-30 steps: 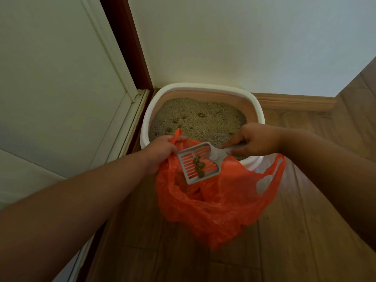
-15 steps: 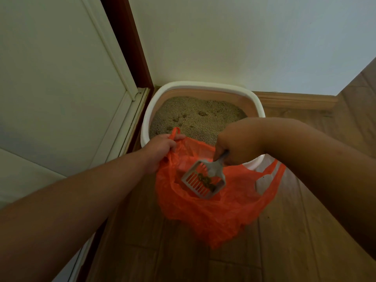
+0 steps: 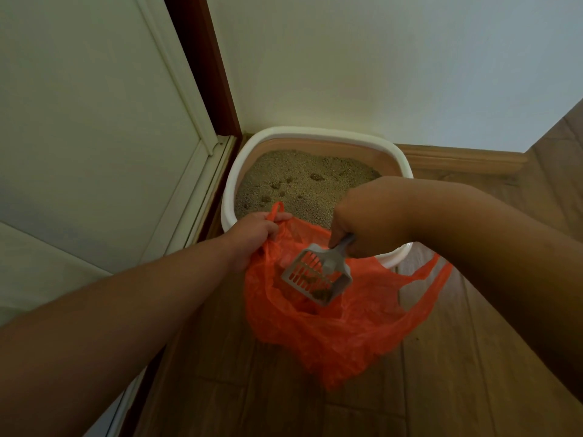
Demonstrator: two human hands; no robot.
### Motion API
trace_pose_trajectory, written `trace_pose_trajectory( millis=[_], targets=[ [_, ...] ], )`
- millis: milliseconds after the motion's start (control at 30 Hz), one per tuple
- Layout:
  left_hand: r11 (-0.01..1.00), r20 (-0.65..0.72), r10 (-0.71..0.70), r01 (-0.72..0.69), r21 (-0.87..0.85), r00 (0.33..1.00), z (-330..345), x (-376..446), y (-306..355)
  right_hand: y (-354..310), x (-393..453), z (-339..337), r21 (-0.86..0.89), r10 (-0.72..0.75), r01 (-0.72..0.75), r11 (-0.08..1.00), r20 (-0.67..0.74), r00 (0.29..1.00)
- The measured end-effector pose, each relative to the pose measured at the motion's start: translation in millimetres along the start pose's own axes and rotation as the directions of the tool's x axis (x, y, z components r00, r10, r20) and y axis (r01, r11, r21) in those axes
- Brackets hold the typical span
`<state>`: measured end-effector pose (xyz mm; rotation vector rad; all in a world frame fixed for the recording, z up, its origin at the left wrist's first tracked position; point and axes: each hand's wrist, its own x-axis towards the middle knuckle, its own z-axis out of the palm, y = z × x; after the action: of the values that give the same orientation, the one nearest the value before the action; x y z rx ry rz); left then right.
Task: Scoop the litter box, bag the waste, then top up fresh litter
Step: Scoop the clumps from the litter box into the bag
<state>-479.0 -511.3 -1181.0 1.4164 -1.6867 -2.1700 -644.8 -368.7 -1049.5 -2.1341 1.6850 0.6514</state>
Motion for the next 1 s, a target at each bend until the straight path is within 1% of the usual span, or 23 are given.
trace_pose_trajectory(
  millis=[133, 267, 367, 533, 633, 667, 767, 867, 933, 1000],
  targets=[
    [1.0, -0.003, 0.0, 0.0, 0.003, 1.0, -1, 0, 2, -2, 1, 1, -0.009, 0.0, 0.0, 1.0, -0.042, 0.999],
    [1.0, -0.003, 0.006, -0.006, -0.003, 1.0, 1, 1, 1, 1, 2, 2, 0.022, 0.008, -0.007, 1.0, -0.02, 1.0],
    [1.0, -0.013, 0.001, -0.001, -0.01, 1.0, 2, 1, 1, 4, -2, -2, 0.044, 0.042, -0.04, 0.998, -0.03, 0.999],
    [1.0, -0.032, -0.013, 0.012, -0.016, 0.999, 3, -2, 4, -2, -3, -4, 0.041, 0.013, -0.01, 0.999, -0.077, 0.997],
    [1.0, -0.026, -0.017, 0.016, -0.019, 1.0, 3, -2, 3, -1, -1, -5, 0.022, 0.001, 0.001, 1.0, -0.081, 0.997],
    [1.0, -0.023, -0.02, 0.019, -0.024, 1.0, 3, -2, 3, 0, -1, -6, 0.063, 0.001, 0.004, 0.998, -0.076, 0.997],
    [1.0, -0.023, -0.016, 0.016, -0.026, 1.0, 3, 0, 3, 10, -1, -4, 0.263, 0.011, 0.01, 0.965, -0.077, 0.997],
    [1.0, -0.033, 0.002, -0.002, -0.003, 0.999, 0, 4, 2, 35, -1, 2, 0.429, 0.074, -0.027, 0.903, -0.092, 0.993],
    [1.0, -0.026, 0.011, -0.011, 0.0, 1.0, -1, 3, 1, 57, -5, 8, 0.582, 0.157, -0.087, 0.809, -0.071, 0.985],
    [1.0, -0.017, 0.014, -0.014, 0.009, 1.0, -3, 1, 0, 75, -7, 18, 0.774, 0.28, -0.136, 0.618, -0.056, 0.958]
  ],
)
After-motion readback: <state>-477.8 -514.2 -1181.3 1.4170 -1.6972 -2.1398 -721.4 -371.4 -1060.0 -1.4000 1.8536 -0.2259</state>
